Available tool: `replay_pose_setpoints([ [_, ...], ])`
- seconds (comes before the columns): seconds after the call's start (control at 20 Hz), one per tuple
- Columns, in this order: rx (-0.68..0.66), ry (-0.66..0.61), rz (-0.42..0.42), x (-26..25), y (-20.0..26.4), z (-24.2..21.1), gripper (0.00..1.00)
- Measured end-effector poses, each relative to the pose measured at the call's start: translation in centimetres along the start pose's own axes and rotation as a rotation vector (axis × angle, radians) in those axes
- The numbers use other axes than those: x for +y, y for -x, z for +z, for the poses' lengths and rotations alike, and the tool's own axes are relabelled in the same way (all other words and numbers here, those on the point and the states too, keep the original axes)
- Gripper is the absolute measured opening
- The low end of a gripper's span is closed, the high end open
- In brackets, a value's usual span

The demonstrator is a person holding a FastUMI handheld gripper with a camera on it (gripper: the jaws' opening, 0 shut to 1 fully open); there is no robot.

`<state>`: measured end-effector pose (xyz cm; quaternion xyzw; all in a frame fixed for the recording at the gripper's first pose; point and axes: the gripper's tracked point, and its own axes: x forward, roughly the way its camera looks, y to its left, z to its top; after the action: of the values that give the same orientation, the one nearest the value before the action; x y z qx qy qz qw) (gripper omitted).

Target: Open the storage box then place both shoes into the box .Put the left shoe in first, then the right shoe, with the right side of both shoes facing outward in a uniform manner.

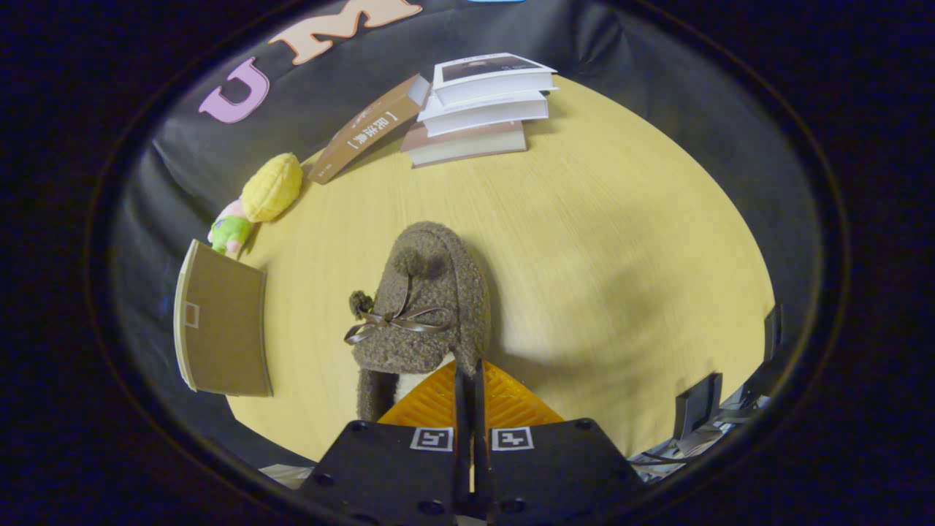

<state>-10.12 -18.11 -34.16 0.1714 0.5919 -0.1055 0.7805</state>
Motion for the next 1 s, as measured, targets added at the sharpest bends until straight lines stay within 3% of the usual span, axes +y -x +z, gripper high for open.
replay_pose_setpoints([
  [0.15,-0.018,-0.003,0.006,2.4,1.4,0.1,0.05],
  [0.7,-0.098,0.047,0.156,17.9,7.7,1.8,0.06],
  [1.0,-0.129,0.097,0.232,26.6,8.3,1.3,0.05],
])
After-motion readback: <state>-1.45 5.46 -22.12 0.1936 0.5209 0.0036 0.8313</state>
